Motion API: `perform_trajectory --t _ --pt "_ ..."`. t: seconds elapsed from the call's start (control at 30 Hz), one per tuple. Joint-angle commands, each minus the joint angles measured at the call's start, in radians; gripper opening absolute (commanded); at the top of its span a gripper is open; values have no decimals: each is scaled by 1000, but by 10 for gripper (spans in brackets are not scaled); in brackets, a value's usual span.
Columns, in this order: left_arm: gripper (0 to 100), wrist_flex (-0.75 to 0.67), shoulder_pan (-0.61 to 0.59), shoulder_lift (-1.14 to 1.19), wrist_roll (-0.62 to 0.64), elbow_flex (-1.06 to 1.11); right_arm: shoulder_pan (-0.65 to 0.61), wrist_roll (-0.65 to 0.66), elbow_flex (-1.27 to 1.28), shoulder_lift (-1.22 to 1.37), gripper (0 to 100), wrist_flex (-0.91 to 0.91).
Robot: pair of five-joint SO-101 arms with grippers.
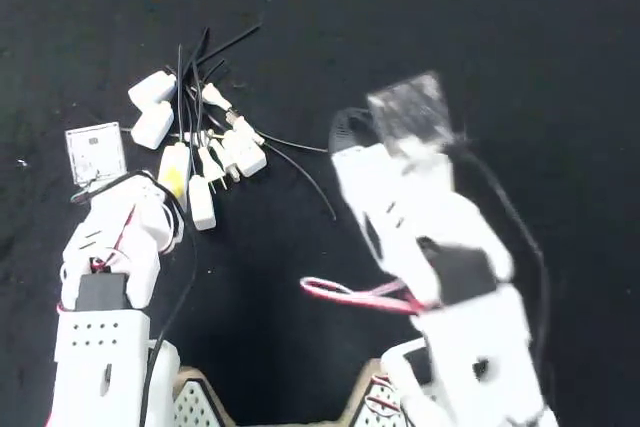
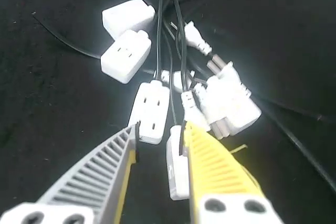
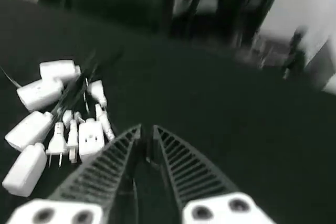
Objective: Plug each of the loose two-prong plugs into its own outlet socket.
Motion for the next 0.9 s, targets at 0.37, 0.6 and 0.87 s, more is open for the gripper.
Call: perform_trajectory --t 0.37,0.6,0.87 --pt "161 -21 10 18 -35 -10 -130 -78 35 659 13 -393" --pt "240 3 24 241 -44 -108 -132 -89 -209 865 13 -107" --pt "280 100 108 542 -11 -272 -107 -124 -191 817 13 -94"
